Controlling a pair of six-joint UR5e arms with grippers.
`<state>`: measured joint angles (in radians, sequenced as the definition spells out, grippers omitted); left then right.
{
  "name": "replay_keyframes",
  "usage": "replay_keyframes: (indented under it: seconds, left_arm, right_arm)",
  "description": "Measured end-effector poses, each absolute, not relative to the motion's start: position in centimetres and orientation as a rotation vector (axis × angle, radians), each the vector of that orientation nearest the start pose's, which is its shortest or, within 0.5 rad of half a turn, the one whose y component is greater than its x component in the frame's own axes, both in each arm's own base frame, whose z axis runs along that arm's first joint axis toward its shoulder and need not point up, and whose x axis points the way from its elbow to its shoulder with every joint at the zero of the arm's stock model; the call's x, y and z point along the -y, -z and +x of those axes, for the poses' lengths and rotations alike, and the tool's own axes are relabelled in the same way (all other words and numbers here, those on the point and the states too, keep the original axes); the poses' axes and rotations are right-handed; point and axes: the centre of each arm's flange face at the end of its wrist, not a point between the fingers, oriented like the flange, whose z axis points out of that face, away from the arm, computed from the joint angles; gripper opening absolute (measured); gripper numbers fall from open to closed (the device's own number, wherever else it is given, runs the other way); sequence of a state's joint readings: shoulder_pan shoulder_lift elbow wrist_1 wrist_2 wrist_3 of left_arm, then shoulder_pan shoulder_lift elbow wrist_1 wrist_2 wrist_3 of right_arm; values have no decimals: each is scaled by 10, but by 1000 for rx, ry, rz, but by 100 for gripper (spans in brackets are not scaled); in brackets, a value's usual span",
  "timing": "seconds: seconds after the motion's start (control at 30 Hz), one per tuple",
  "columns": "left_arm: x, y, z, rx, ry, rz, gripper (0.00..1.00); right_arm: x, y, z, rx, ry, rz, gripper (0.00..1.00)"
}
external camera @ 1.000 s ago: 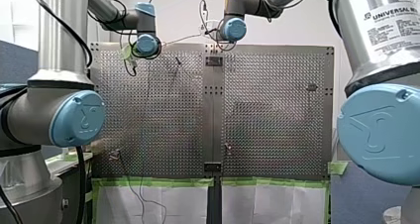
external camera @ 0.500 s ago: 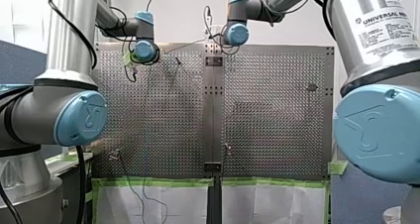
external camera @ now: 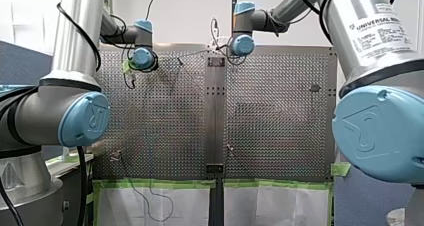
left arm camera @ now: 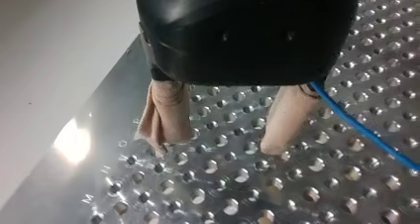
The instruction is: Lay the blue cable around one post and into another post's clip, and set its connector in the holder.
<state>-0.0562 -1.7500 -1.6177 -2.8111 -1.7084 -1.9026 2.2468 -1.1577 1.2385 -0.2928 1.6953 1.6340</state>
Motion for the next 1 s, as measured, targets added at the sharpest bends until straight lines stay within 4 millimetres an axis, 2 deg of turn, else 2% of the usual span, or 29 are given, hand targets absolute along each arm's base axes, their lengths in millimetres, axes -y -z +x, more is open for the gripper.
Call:
replay_keyframes:
  seconds: [0.37,0.53,0.63,1.0]
  left_arm:
    - [156,-397,557,-1459,238,-282,100]
    - [160,-393,554,-1472,246,-272,100]
    - [162,-392,554,-1473,249,-269,100]
    - [168,-391,551,-1483,259,-263,100]
  right_arm:
    - [475,-414,509,923,-1721,1411,16]
    - [496,-363,491,1017,-1617,1470,16]
    - [505,-339,480,1056,-1587,1479,16]
    - [519,-293,447,1118,-1554,1439,16]
